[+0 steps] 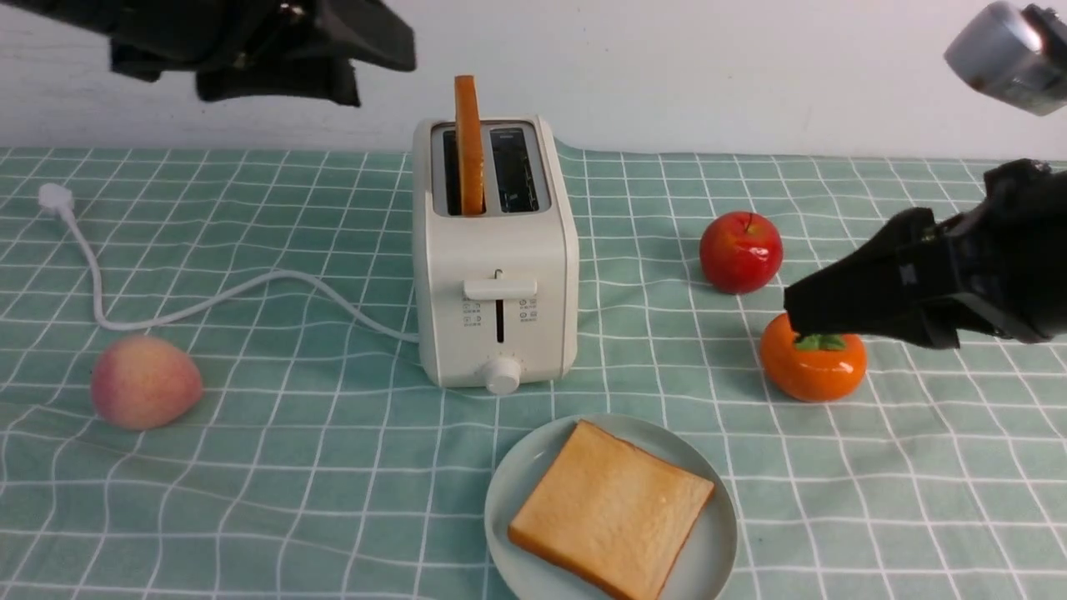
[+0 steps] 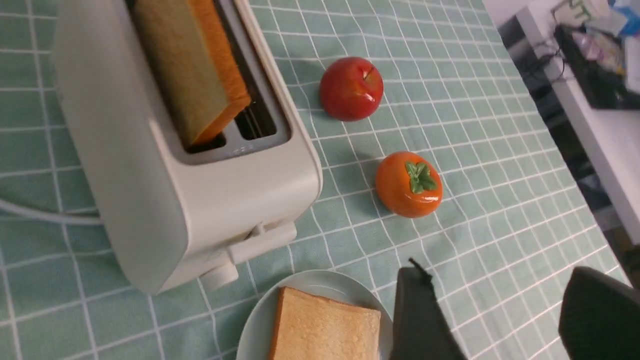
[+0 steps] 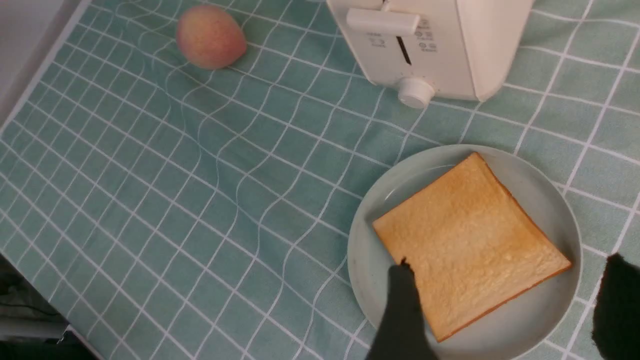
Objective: Take toasted bread from bread machine on blue coffee table place on plate.
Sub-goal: 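Place the held slice of bread on top of the slice on the plate with the right gripper, then reach for a toast slice standing in the toaster with the left gripper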
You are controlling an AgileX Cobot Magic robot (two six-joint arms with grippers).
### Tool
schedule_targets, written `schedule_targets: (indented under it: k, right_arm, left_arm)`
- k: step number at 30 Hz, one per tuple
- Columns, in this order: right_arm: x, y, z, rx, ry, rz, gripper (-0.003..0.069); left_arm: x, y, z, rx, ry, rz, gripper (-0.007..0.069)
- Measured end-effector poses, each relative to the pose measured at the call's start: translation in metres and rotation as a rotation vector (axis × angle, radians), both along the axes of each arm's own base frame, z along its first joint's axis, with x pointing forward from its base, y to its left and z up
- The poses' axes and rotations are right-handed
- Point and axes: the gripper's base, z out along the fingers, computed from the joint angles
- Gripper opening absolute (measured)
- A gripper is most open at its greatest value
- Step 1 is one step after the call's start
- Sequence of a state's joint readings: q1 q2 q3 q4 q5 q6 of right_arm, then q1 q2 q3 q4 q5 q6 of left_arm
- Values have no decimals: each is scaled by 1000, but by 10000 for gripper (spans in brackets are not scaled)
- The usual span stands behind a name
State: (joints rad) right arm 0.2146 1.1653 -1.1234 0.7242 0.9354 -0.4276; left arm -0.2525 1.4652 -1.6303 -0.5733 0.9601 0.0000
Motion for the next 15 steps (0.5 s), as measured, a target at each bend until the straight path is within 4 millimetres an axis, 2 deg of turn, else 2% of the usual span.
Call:
schedule_targets:
  k: [3,5,6,10,15]
  right_arm:
    - [-4,-1,3,2,-12,3,479]
    - [-5,-1,3,2,-10,5,479]
    - [-6,-1,3,0,-2,13,479]
    - [-7,0,2,-3,9,22,477]
    - [-7,0,2,-4,11,25,477]
  left_arm:
    - [28,-30,-4,114,-12,-11,378]
    - [34,-38,-6,143,-11,5,378]
    - [52,-47,-9,214,-21,89,378]
    - [92,-63,-32,301,-9,257,378]
    - [126,-78,-66,346,2,296,378]
